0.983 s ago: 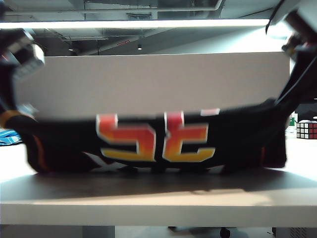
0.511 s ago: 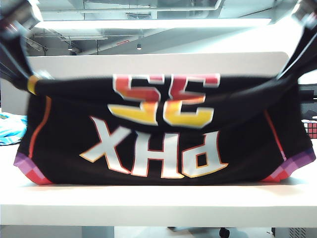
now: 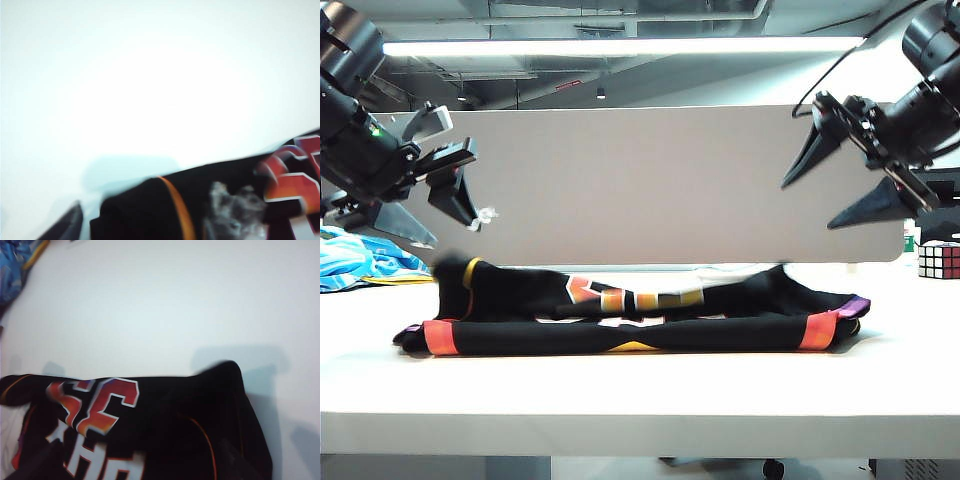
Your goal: Fold the bottom side of the basketball jersey horizontally towards the center, about one-third of the way, and then fold the bottom of the basketball jersey up towards the top, creating a neat rectangle.
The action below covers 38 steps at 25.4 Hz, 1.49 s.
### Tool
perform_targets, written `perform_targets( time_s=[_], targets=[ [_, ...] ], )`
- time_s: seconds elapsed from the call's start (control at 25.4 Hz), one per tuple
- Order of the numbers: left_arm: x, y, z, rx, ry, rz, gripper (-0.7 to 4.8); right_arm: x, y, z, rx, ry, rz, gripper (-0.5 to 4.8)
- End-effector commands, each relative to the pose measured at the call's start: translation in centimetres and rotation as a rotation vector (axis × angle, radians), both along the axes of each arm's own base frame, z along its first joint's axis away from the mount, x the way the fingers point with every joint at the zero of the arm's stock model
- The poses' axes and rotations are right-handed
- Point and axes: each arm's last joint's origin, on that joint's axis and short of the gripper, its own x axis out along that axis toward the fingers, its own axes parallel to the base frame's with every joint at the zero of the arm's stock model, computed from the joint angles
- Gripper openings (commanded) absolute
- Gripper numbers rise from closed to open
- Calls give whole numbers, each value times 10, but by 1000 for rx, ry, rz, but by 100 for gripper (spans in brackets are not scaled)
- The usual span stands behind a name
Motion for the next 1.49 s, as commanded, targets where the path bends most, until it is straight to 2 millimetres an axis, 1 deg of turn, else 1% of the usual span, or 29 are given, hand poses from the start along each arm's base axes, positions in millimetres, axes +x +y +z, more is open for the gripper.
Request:
perform_targets(
  time_s=[0.04, 0.12, 0.2, 0.28, 0.35, 0.39, 0.47, 0.51, 0.55, 0.59, 0.63, 0.67, 0.71, 0.79, 0.9, 1.02, 1.06, 1.18, 1.38, 1.49],
  targets=[
    [2, 5, 16, -2, -85, 22, 257, 0, -4, 19, 19, -65, 15, 365],
    [-2, 6, 24, -14, -107, 22, 256, -4, -5, 26, 29, -80, 25, 355],
    [-8, 8, 36, -13, -138, 23, 255, -12, -6, 35, 24, -87, 32, 355],
    [-17, 10, 49, -5, -162, 18, 252, -23, -6, 46, 2, -91, 50, 355],
    [-29, 11, 62, -5, -172, 18, 228, -35, -6, 55, -22, -92, 69, 355],
    [-38, 12, 69, -5, -173, 19, 208, -44, -5, 61, -36, -95, 83, 350],
    [-53, 13, 82, -4, -176, 18, 176, -62, -4, 73, -66, -116, 112, 304],
    [-63, 14, 89, 2, -180, 14, 169, -71, -4, 78, -74, -129, 119, 290],
    [-81, 16, 100, 2, -195, 14, 165, -93, -2, 87, -84, -177, 126, 237],
    [-102, 18, 109, -1, -223, 13, 127, -114, -3, 92, -102, -215, 107, 163],
    [-123, 19, 113, -6, -258, 7, 52, -137, -4, 94, -133, -255, 73, 84],
    [-132, 19, 113, -9, -274, 3, 11, -147, -4, 94, -144, -272, 61, 70],
    [-143, 20, 112, -11, -292, 1, -8, -158, -4, 93, -151, -291, 52, 62],
    [-163, 22, 105, -14, -319, 1, -6, -183, -4, 87, -157, -341, 45, 46],
    [-190, 25, 84, -21, -351, -2, -6, -212, -5, 74, -179, -394, 12, 20],
    [-209, 27, 62, -40, -367, 6, -6, -238, -6, 60, -209, -450, -34, 16],
    [-216, 28, 55, -58, -376, 14, -6, -244, -7, 55, -215, -466, -44, 16],
    [-228, 29, 37, -78, -450, 8, -6, -260, -7, 39, -232, -518, -79, 3],
    [-236, 30, 11, -90, -497, -10, -6, -275, -11, 11, -285, -608, -197, 0],
    [-238, 30, 1, -92, -515, -10, -6, -280, -12, -7, -302, -644, -239, 0]
  ],
)
